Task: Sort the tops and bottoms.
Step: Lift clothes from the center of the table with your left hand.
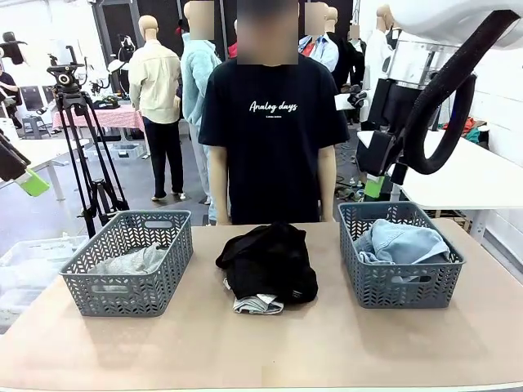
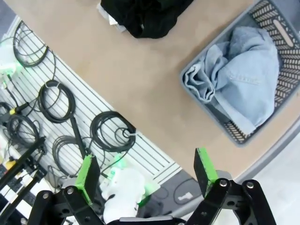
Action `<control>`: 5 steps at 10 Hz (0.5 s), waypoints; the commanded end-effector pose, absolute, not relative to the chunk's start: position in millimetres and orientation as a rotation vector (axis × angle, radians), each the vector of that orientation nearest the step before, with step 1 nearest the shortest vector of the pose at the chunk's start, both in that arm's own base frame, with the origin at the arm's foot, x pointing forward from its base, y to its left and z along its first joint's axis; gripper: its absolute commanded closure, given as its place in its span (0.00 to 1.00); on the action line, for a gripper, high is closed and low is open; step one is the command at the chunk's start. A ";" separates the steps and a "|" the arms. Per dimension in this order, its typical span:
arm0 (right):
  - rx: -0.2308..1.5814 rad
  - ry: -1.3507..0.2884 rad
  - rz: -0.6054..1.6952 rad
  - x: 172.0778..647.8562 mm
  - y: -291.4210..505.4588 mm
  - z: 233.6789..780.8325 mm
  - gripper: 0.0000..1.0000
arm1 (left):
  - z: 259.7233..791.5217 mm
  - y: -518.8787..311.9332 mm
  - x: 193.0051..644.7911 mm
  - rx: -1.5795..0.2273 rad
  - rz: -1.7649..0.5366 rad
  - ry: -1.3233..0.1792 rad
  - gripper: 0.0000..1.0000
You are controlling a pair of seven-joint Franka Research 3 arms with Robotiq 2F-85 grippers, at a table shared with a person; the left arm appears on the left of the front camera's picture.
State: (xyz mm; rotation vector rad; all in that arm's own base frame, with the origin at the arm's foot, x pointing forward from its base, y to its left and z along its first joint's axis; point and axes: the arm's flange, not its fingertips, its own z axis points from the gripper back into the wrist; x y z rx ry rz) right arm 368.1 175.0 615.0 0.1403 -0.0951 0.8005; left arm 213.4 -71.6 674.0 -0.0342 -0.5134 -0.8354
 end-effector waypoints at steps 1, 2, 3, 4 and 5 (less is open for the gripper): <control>0.126 -0.064 0.804 360.2 170.4 615.6 0.00 | 674.0 -71.6 213.4 -0.034 -0.835 -0.513 0.00; 0.126 -0.064 0.804 360.2 170.4 615.6 0.00 | 660.7 -77.1 221.9 -0.046 -0.885 -0.537 0.00; 0.126 -0.064 0.804 360.2 170.4 615.6 0.00 | 651.5 -82.0 234.4 -0.072 -0.931 -0.582 0.00; 0.126 -0.064 0.804 360.2 170.4 615.6 0.00 | 639.4 -89.3 251.0 -0.087 -0.986 -0.631 0.00; 0.126 -0.064 0.804 360.2 170.4 615.6 0.00 | 624.9 -94.8 266.5 -0.121 -1.024 -0.662 0.00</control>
